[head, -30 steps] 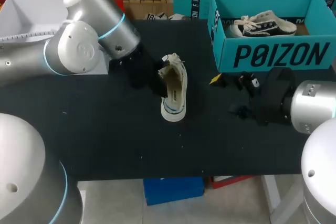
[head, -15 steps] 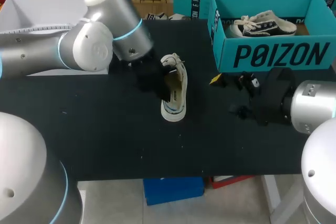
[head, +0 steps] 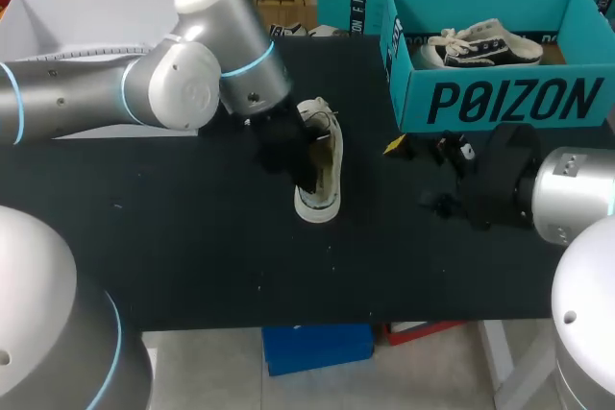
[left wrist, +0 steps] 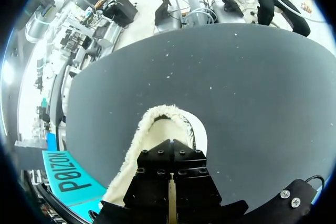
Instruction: Take the shoe out of the shoebox, open the shoe tongue, remove and reinsert the insole, then place the shoe into the shoebox
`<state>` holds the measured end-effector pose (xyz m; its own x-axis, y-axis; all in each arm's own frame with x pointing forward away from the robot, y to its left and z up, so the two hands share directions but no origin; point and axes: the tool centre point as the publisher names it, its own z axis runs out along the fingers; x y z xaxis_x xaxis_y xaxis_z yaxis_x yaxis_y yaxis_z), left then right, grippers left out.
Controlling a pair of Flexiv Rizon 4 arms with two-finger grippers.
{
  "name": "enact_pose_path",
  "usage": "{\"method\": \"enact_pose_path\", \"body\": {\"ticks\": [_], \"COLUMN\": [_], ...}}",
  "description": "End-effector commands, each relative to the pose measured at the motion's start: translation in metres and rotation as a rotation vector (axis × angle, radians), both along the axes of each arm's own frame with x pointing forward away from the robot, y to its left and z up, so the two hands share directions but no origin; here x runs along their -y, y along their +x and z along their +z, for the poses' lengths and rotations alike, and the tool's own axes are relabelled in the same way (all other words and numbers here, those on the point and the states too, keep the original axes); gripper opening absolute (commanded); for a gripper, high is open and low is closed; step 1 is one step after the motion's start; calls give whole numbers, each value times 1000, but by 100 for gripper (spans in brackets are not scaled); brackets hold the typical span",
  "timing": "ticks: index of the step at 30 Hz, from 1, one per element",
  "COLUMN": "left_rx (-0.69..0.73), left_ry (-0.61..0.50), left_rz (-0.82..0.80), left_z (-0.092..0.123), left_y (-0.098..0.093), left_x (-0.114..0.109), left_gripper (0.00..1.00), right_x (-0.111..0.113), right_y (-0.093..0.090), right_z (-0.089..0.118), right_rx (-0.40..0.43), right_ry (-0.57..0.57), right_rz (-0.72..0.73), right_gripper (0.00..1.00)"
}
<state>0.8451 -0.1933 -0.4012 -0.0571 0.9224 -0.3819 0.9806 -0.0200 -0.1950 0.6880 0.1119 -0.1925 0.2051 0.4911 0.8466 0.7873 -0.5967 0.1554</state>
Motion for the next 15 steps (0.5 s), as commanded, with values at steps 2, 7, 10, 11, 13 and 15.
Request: {"method": "enact_pose_path", "body": {"ticks": [2, 7, 10, 11, 13, 15], "left_rx": [-9, 0, 16, 21, 32, 42], "left_ry": [17, 32, 32, 31, 29, 27], "left_rz": [-10, -24, -32, -33, -33, -31], "left_z": [-9, -7, 5, 9, 18, 26], "left_y": [4, 8, 8, 7, 7, 5], "left_x": [8, 11, 11, 10, 8, 5], "left_gripper": [0, 0, 0, 0, 0, 0], "right_x": [7, 7, 7, 7, 7, 7], "right_y": [-3, -3, -3, -3, -3, -3], "right_z": [-4, -4, -4, -4, -4, -4], "right_rx": [-35, -35, -35, -35, -35, -35], "right_ry": [35, 35, 35, 35, 35, 35], "right_rz": [59, 59, 59, 59, 59, 59], "right_gripper": [100, 100, 100, 100, 100, 100]}}
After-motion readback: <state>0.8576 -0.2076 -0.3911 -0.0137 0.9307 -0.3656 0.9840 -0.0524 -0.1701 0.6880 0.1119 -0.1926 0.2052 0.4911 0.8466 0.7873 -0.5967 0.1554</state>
